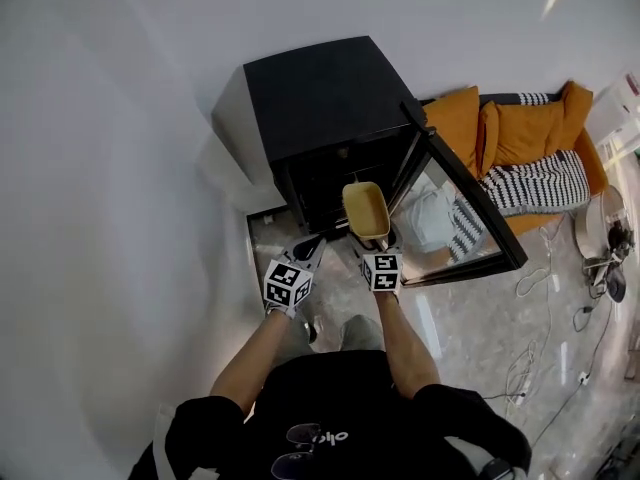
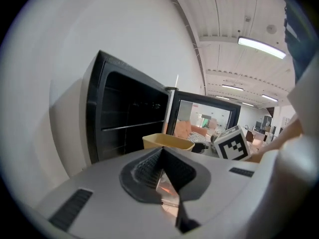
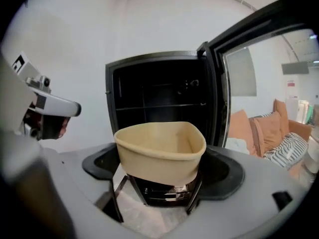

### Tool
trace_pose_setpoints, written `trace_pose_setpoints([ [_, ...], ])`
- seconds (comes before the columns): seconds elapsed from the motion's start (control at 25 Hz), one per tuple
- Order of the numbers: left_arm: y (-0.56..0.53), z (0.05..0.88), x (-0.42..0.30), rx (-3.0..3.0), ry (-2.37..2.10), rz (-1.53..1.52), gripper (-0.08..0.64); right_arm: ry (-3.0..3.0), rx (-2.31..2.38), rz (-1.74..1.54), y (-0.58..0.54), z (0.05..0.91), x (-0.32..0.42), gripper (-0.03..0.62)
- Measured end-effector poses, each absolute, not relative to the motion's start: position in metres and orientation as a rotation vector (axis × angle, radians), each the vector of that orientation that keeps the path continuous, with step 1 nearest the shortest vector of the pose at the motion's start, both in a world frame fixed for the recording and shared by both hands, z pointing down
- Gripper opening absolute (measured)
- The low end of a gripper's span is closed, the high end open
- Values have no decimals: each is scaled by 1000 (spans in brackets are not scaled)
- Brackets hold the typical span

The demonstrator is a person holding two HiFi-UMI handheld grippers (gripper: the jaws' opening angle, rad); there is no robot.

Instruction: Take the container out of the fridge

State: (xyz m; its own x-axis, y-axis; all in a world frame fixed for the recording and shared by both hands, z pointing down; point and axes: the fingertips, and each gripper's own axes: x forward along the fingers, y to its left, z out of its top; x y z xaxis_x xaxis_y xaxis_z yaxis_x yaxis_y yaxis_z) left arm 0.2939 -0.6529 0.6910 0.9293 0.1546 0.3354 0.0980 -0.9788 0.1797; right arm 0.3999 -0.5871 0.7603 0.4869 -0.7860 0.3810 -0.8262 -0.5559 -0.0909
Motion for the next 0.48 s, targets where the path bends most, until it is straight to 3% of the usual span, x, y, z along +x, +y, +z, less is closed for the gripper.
trace_pose_setpoints([
  [0.48, -623, 565, 273, 2970, 74, 406, 3, -1615, 2564, 448, -544, 604, 359, 497],
])
